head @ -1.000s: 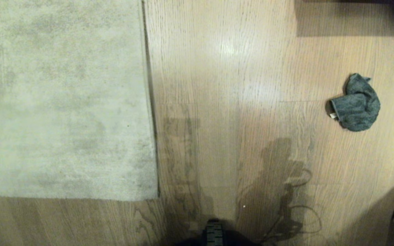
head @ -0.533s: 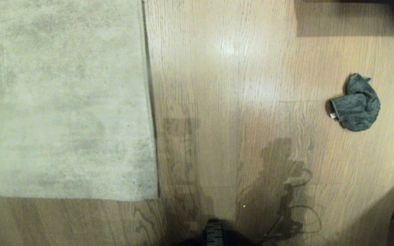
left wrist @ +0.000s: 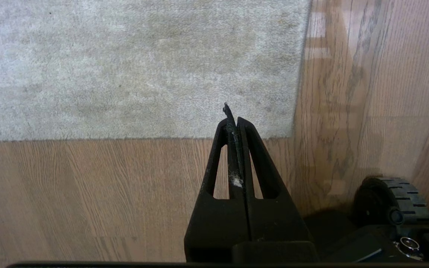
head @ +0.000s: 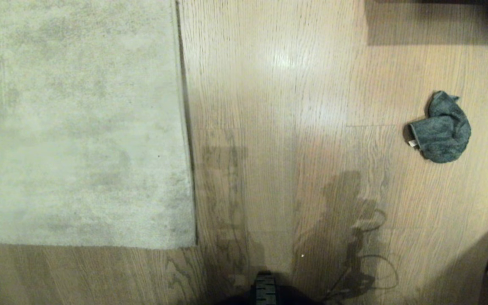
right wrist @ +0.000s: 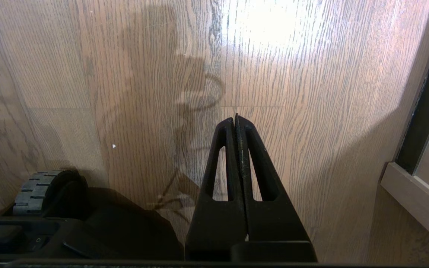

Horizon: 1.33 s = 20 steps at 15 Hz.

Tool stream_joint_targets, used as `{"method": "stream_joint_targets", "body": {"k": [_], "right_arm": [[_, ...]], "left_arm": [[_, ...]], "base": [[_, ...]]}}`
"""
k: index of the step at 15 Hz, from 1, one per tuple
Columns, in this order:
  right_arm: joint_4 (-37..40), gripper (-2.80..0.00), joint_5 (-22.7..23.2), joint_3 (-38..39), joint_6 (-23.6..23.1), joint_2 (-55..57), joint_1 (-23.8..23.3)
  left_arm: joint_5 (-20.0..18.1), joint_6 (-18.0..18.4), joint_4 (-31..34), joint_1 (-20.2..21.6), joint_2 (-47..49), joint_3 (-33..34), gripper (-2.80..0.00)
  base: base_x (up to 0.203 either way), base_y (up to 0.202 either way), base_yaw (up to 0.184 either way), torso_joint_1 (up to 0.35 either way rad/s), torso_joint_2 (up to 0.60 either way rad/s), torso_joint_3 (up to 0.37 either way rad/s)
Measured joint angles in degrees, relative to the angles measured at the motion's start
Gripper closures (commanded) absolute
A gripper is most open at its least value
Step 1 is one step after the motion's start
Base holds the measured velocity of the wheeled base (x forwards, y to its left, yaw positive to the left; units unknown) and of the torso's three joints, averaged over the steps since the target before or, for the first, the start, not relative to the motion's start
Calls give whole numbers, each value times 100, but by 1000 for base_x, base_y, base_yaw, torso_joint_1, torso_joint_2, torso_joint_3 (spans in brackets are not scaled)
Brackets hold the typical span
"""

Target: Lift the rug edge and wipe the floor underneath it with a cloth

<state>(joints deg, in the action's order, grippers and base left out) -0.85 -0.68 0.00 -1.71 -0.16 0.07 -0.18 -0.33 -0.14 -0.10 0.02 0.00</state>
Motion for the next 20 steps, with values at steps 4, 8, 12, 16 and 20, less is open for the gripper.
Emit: {"method": "stream_joint_targets", "body": {"k": [4,8,12,16,20], "right_arm": [[1,0,-2,0,1,2,0],[0,0,0,0,-2,2,0],[0,0,0,0,-2,5,0],[1,0,-1,0,-2,5,0],[1,0,0,0,-2,5,0]], "left_arm": [[2,-1,0,0,0,0,0],[2,-2,1,0,0,0,0],[0,2,1,0,0,0,0],[2,-7,1,0,0,0,0],[2,-7,1,0,0,0,0]], "base": [[0,0,0,0,0,0],[0,0,0,0,0,0],[0,0,0,2,4,135],[0,0,0,0,4,192],[0,0,0,2,2,202]]}}
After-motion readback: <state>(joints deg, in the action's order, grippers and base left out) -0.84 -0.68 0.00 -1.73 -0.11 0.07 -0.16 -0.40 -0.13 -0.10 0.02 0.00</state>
